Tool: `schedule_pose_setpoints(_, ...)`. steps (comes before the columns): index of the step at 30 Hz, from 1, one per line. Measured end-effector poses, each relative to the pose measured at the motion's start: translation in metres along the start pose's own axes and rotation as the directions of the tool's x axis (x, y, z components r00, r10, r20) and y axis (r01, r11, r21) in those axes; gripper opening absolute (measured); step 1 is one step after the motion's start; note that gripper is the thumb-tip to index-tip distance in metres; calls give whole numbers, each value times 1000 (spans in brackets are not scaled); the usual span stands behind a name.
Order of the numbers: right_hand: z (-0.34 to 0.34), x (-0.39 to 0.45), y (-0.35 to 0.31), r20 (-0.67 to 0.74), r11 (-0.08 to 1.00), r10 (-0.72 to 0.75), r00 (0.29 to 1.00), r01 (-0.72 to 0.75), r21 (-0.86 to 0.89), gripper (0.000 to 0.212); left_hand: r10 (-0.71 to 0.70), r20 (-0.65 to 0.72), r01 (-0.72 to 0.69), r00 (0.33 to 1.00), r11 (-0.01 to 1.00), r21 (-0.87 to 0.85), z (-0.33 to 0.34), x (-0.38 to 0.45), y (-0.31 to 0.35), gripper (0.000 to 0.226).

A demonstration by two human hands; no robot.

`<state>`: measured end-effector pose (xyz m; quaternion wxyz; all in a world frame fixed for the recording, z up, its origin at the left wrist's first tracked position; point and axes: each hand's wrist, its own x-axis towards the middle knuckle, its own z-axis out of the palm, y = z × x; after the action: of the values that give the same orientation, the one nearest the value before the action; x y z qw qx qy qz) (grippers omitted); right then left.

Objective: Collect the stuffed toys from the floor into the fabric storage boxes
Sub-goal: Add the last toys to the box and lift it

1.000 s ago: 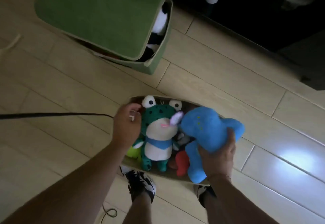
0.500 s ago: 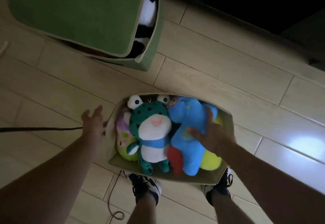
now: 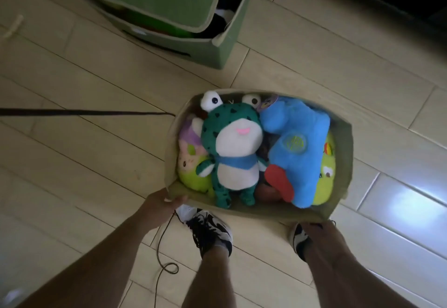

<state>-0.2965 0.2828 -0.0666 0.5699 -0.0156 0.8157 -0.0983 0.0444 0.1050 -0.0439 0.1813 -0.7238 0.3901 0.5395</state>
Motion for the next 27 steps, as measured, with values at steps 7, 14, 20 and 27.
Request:
schedule_pose_setpoints(7, -41, 4, -75, -211, 949, -283, 936, 305, 79, 43, 116, 51, -111, 992, 990, -85, 28, -20, 6, 67)
schedule_pose_setpoints(14, -122, 15, -125, -171, 901, -361, 917, 295, -317, 25, 77, 128, -26, 989, 932, -363, 72, -42, 28, 70)
schedule_pose_setpoints(20, -192, -43, -135, 206, 986, -163, 965, 149, 80, 66, 58, 303, 246, 951, 449, -859, 46, -103, 51, 59)
schedule_pose_setpoints(27, -224, -60, -166, 493, 751, -372, 787, -57, 657, 71, 446, 2, -47, 895, 99, -994, 5, -132, 69, 57)
